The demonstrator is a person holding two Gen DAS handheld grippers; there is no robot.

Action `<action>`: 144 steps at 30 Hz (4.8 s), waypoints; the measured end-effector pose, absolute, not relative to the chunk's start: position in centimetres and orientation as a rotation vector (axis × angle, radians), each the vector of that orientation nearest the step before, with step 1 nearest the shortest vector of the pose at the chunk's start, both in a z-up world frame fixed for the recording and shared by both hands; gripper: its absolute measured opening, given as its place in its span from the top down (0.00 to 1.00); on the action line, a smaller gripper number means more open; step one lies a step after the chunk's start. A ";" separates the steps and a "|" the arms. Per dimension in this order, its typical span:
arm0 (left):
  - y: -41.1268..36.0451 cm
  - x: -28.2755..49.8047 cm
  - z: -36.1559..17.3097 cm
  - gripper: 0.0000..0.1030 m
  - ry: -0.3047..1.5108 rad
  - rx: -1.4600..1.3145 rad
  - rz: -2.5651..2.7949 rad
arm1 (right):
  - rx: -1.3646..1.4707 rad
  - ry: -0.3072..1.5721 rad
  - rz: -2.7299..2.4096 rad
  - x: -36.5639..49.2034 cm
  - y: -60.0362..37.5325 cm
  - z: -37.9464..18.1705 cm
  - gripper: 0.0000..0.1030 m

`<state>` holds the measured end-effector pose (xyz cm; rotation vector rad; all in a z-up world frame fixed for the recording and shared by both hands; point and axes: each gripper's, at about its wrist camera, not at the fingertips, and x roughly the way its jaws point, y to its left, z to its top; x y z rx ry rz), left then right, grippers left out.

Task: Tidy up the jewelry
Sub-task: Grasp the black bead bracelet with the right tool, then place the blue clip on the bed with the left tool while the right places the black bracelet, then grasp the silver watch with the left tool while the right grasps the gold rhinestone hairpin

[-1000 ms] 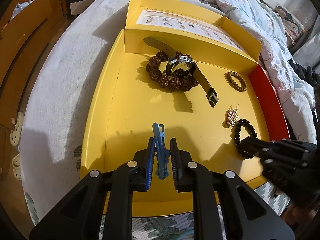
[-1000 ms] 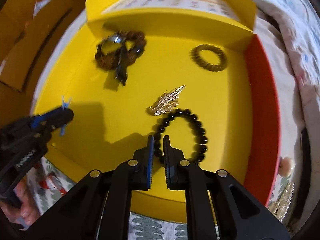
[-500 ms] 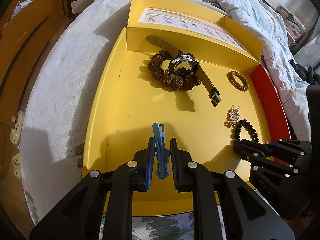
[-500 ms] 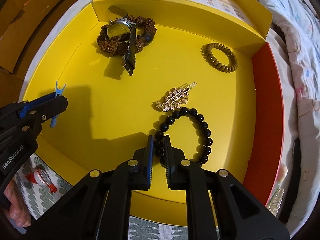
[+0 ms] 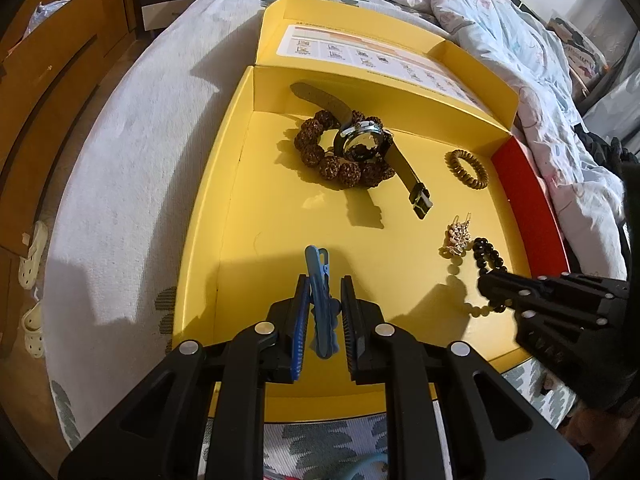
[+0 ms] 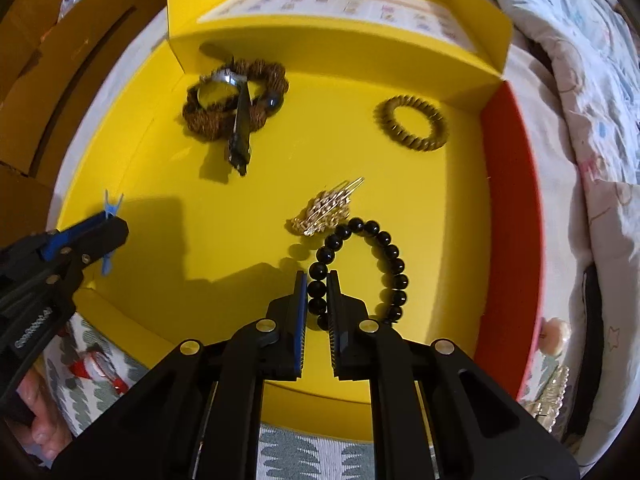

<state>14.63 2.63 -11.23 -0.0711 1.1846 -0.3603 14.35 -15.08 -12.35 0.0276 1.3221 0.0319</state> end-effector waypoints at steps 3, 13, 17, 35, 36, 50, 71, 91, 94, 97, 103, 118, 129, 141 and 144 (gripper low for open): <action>2.8 14.5 -10.9 0.84 1.177 -0.072 -0.362 | 0.072 1.294 0.049 14.1 -16.0 -11.1 0.90; 2.7 13.6 -8.9 0.84 1.140 -0.096 -0.376 | 0.184 1.200 0.084 12.9 -18.9 -6.2 0.90; 2.7 13.0 -8.0 0.84 1.126 -0.099 -0.381 | 0.208 1.161 0.096 11.8 -19.2 -4.2 0.90; 5.6 4.0 -4.5 0.84 1.082 -0.042 -0.383 | 0.205 1.120 0.133 1.0 -21.0 0.2 0.90; 5.9 3.2 -4.7 0.84 1.094 -0.048 -0.390 | 0.203 1.131 0.130 0.2 -21.1 -0.3 0.90; 5.4 -1.6 -11.4 0.84 1.241 0.111 -0.290 | 0.205 1.252 0.024 -2.4 -23.4 -6.7 0.90; 5.3 -0.3 -11.5 0.44 1.240 0.025 -0.298 | 0.203 1.191 0.053 0.0 -21.1 -5.5 0.72; 2.7 14.3 -8.2 0.24 1.166 -0.154 -0.312 | 0.235 1.175 0.079 11.4 -19.6 -8.7 0.23; 2.3 16.9 -8.5 0.24 1.174 -0.166 -0.292 | 0.256 1.159 0.080 13.0 -19.5 -8.6 0.23; 1.8 19.0 -8.9 0.24 1.195 -0.201 -0.313 | 0.272 1.164 0.077 14.2 -19.2 -9.0 0.23; 0.4 21.6 -10.3 0.24 1.198 -0.214 -0.358 | 0.228 1.200 0.042 15.3 -18.4 -10.8 0.23; -2.5 24.4 -12.4 0.32 1.190 -0.123 -0.358 | 0.201 1.202 0.009 16.3 -17.5 -12.2 0.23; -3.0 24.3 -13.0 0.52 1.187 -0.059 -0.370 | 0.097 1.213 -0.035 17.4 -15.2 -14.0 0.37; -3.3 24.4 -13.5 0.55 1.181 -0.049 -0.371 | -0.009 1.211 -0.057 18.0 -14.1 -14.9 0.61; -3.3 24.3 -13.5 0.56 1.177 -0.042 -0.373 | 0.009 1.215 -0.063 17.8 -14.9 -14.7 0.73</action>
